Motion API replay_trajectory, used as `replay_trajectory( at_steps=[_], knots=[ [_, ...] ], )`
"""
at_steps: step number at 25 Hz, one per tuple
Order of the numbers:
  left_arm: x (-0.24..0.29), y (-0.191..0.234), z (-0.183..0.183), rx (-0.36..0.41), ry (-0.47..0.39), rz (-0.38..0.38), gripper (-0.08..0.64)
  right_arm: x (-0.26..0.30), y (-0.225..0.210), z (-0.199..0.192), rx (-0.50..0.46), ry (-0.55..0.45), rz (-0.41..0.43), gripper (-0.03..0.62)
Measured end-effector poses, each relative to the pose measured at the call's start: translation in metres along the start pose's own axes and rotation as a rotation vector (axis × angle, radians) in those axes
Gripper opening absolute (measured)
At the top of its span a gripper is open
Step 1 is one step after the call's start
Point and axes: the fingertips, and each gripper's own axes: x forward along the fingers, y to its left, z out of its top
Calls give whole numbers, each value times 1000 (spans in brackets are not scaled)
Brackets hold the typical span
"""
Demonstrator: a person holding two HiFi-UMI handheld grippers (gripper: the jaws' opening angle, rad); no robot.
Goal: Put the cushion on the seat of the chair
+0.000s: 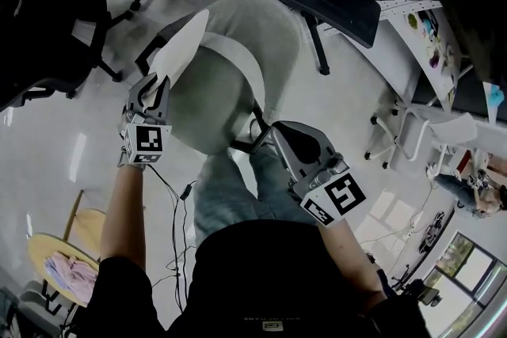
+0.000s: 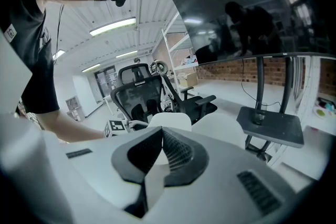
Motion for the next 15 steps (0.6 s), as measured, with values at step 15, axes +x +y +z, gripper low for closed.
replay_trajectory(
  at_steps=[15],
  knots=[
    [-13, -109, 4, -26, 24, -119, 79, -31, -22, -15, 18, 19, 65, 11]
  ],
)
